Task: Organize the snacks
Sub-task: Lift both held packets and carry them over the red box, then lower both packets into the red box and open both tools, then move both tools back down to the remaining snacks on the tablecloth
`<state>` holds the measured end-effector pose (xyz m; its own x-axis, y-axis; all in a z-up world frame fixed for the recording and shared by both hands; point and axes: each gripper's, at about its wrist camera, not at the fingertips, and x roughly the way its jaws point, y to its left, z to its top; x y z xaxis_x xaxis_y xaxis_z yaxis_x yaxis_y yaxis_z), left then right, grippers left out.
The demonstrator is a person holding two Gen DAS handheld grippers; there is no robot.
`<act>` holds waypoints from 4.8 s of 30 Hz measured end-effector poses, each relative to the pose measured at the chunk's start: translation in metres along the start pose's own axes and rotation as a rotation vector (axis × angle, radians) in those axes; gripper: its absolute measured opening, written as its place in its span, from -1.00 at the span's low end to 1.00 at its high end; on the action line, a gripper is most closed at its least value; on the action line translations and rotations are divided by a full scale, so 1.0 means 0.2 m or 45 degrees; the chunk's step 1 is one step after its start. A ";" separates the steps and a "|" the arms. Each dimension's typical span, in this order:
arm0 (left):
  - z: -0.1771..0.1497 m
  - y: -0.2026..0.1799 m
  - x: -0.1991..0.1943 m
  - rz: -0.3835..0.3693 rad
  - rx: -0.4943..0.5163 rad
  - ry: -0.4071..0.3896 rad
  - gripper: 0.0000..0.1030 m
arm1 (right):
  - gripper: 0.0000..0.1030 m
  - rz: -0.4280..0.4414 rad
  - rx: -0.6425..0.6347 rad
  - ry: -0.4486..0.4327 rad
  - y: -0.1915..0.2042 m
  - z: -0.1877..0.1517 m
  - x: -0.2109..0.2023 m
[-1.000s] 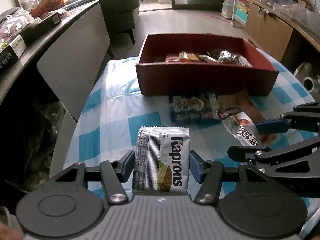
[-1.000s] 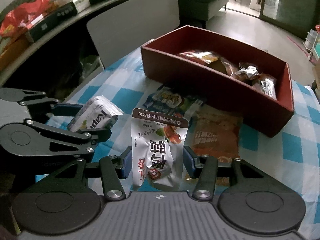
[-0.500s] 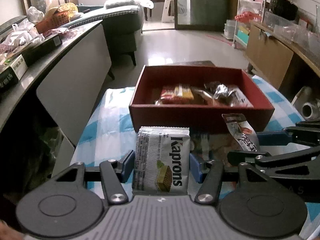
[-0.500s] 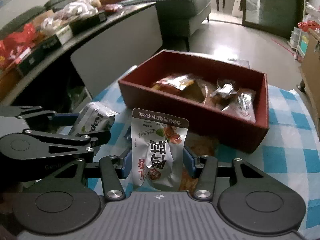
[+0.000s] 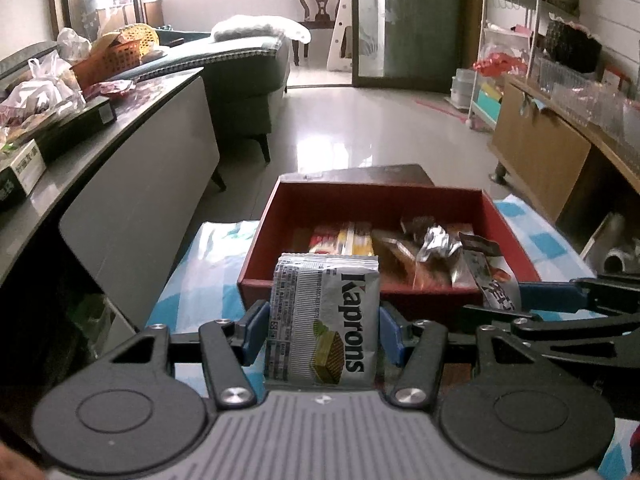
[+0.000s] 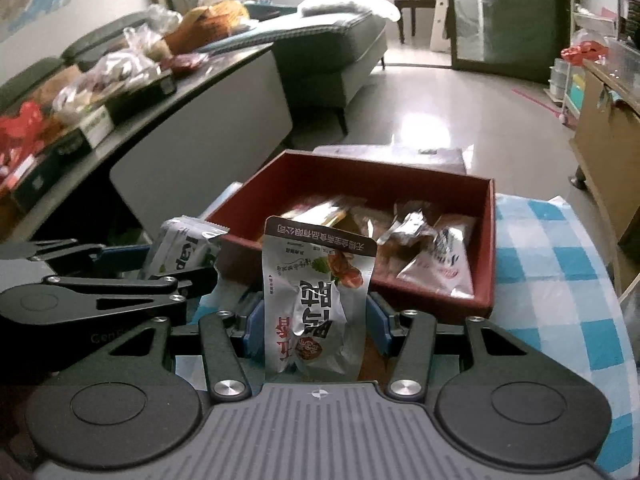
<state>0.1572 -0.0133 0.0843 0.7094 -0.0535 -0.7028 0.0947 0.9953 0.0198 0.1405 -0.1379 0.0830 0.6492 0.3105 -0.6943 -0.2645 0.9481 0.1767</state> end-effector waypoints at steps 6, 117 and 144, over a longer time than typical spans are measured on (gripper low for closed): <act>0.10 -0.03 0.07 -0.002 -0.023 -0.024 0.00 | 0.16 -0.026 0.046 -0.045 -0.06 0.07 0.02; -0.18 0.04 0.17 0.035 0.027 0.271 0.51 | 0.67 -0.078 0.028 0.222 -0.05 -0.21 0.13; -0.18 0.15 0.35 -0.047 -0.157 0.412 0.51 | 0.56 -0.157 -0.159 0.357 0.03 -0.27 0.39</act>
<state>0.1837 0.0162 0.0103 0.4466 -0.0812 -0.8910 0.0170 0.9965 -0.0822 0.1513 -0.1111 -0.0081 0.4646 0.1461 -0.8734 -0.2927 0.9562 0.0043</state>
